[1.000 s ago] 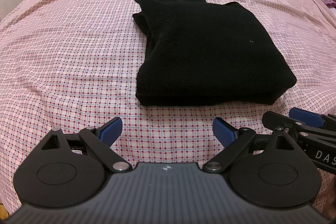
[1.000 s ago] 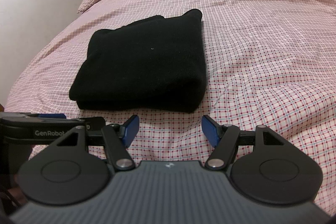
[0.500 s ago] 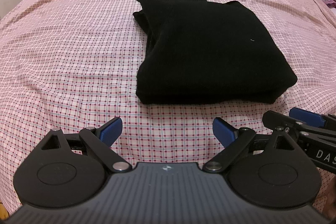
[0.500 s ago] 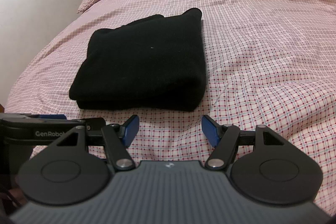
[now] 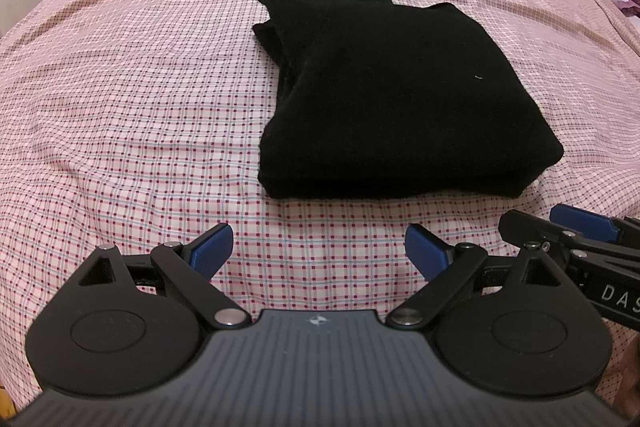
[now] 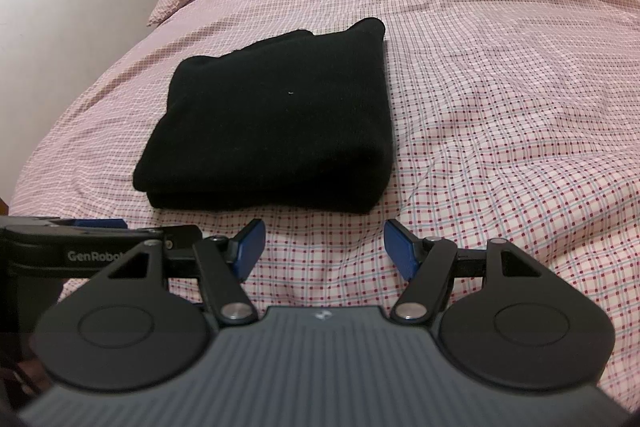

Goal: Fold small clothes

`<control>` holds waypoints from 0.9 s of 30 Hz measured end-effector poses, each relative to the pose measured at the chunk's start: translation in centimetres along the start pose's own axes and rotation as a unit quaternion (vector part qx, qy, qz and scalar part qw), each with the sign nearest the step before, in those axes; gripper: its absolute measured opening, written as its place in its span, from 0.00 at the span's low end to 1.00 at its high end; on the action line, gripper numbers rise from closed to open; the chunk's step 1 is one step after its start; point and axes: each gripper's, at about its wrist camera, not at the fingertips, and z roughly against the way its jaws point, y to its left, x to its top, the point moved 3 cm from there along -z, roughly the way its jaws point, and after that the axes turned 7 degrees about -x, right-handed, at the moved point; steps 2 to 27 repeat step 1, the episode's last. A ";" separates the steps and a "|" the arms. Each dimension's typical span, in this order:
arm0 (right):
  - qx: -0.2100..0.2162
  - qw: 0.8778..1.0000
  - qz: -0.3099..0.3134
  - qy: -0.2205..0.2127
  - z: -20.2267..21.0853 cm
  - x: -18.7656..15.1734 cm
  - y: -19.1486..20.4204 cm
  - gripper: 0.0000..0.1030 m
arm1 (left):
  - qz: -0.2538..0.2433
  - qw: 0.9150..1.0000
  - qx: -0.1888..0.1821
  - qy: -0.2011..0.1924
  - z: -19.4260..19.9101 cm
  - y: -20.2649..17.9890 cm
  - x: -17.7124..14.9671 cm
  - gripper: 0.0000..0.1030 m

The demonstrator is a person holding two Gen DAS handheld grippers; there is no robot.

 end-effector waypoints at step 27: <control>0.000 1.000 0.000 0.000 0.0 0.0 0.0 0.66 | 0.000 1.000 0.000 0.000 0.0 0.0 0.0 0.92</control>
